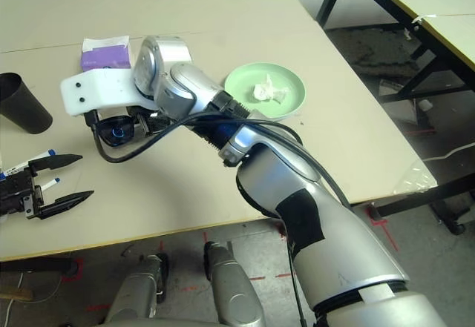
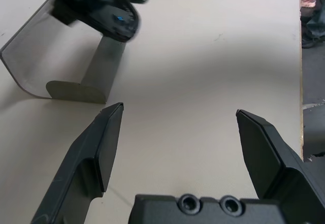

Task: Organize and tidy the items on the table.

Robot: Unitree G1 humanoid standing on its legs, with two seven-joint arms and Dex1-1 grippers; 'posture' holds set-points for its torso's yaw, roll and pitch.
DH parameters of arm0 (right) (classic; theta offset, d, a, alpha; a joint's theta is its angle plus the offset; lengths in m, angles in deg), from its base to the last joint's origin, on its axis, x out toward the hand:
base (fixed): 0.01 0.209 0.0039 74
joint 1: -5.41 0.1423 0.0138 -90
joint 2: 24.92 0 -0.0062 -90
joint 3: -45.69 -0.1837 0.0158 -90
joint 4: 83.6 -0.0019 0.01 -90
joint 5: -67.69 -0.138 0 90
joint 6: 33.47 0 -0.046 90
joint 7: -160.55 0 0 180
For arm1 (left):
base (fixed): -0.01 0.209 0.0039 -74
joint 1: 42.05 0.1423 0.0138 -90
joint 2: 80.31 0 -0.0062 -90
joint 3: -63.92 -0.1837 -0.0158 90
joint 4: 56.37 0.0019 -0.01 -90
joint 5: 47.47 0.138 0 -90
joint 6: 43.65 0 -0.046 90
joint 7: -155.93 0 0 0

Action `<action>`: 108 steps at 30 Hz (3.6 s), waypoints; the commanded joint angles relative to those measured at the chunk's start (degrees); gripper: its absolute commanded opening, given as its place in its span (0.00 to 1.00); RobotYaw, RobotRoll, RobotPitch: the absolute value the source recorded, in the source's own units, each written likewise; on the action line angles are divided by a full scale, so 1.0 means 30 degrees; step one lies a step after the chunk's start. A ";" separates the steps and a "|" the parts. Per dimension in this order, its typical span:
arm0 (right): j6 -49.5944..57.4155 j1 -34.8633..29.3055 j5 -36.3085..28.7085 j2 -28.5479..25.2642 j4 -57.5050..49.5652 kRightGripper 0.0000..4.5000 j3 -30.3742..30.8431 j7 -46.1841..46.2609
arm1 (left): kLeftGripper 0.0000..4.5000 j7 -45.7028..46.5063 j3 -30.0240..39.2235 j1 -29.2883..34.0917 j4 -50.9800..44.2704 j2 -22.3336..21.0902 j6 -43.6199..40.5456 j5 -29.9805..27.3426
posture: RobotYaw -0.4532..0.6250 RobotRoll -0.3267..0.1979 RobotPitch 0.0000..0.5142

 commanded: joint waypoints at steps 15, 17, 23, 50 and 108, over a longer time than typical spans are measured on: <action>-0.4984 0.0646 0.1122 0.2442 0.7056 0.03 -0.1106 0.3919 | 1.00 0.0435 0.0108 0.0756 -0.0507 0.0201 -0.0007 0.0105 | 0.36 0.62 0.40; -0.5368 0.0760 0.1268 0.2623 0.7679 0.03 -0.1168 0.4317 | 1.00 0.0514 0.0120 0.0869 -0.0653 0.0225 -0.0040 0.0086 | 0.37 0.62 0.41; -0.6302 0.1017 0.1718 0.3005 0.9052 0.03 -0.1335 0.5436 | 1.00 0.0700 0.0165 0.1167 -0.1018 0.0258 -0.0137 -0.0023 | 0.37 0.62 0.41; -0.7360 0.0647 0.3060 0.3317 1.0873 0.03 -0.1663 0.6433 | 1.00 0.0957 0.0251 0.1561 -0.1242 0.0357 -0.0078 -0.0192 | 0.38 0.62 0.43; -0.5841 0.0095 0.4282 0.3399 1.0963 0.03 -0.2102 0.4678 | 1.00 0.3319 0.2355 0.3568 -0.2073 0.1592 -0.0784 -0.0473 | 0.40 0.62 0.42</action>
